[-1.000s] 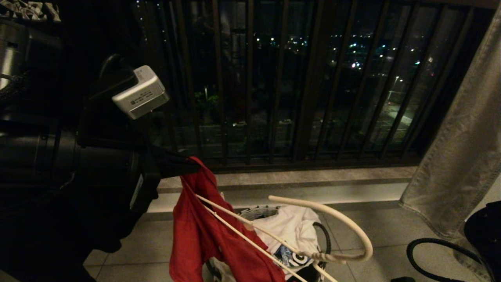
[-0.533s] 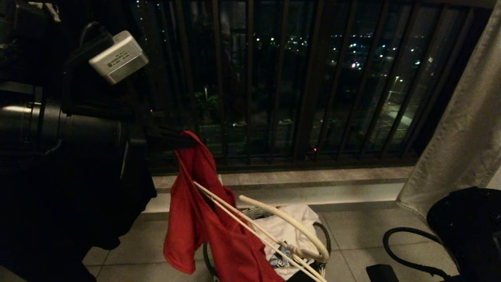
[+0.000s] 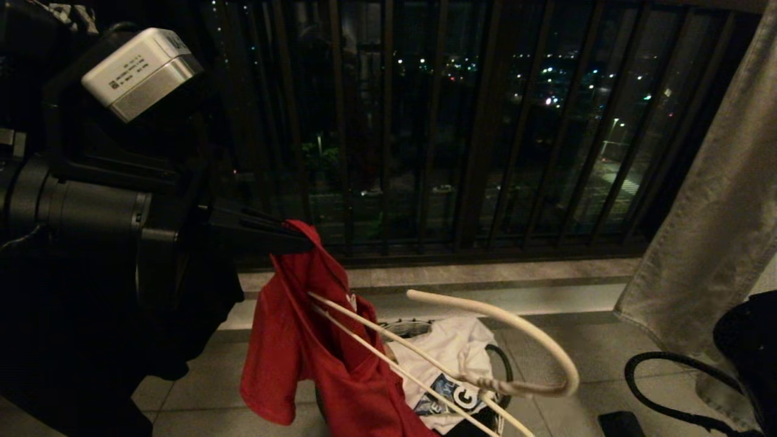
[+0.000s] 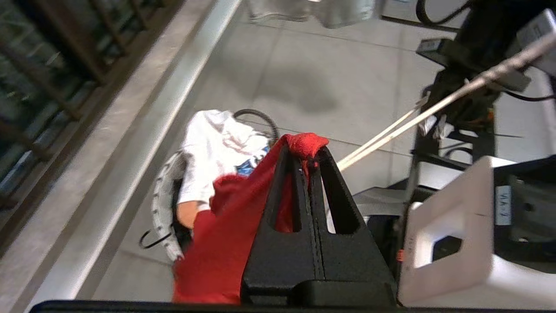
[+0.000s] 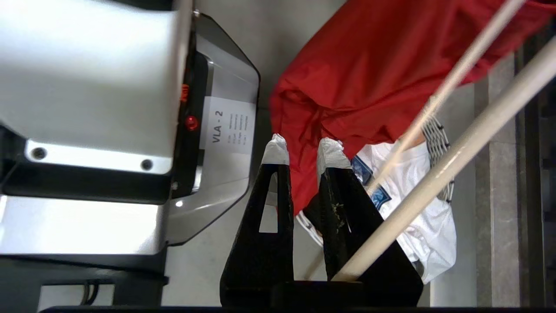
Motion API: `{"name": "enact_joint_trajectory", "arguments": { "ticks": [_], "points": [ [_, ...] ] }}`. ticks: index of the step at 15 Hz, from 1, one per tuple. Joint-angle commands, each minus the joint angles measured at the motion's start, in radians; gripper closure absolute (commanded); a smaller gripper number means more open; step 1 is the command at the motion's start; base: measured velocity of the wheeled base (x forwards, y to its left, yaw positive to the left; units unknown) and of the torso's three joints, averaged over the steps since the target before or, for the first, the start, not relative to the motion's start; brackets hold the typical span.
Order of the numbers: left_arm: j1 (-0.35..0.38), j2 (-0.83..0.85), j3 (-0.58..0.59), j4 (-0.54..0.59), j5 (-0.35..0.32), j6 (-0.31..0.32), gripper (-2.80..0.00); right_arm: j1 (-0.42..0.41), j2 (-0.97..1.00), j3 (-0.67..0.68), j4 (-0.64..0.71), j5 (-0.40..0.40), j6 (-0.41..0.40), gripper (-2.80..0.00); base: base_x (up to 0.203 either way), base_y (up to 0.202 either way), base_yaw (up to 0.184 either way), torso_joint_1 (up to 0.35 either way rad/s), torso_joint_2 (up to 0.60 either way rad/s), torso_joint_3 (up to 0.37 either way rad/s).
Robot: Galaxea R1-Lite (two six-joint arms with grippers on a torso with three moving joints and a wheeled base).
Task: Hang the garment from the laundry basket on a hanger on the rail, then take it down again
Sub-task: Hang the clothes on the clothes rack
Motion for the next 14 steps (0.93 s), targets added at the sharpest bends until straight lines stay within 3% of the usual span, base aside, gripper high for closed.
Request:
{"name": "enact_joint_trajectory", "arguments": {
  "ticks": [1,3,8,14],
  "points": [
    [-0.02,0.007,0.002,0.003,-0.007,0.002,0.0,-0.001,-0.056,0.019,0.001,0.013,-0.004,0.0,0.0,0.0,0.0,0.0,0.0,0.0],
    [-0.061,0.009,0.002,0.013,-0.007,0.002,0.0,-0.001,-0.059,0.027,0.0,0.05,-0.002,0.0,0.0,0.0,0.0,0.0,0.0,0.0],
    [-0.097,0.022,-0.024,0.033,-0.007,0.002,0.0,-0.002,-0.073,0.032,-0.008,0.245,0.026,0.0,0.0,0.0,0.0,0.0,0.0,0.0],
    [-0.114,0.071,-0.053,0.065,-0.007,0.002,0.0,0.008,-0.023,0.046,-0.057,0.283,0.02,0.0,0.0,0.0,0.0,0.0,0.0,0.0]
  ]
}}
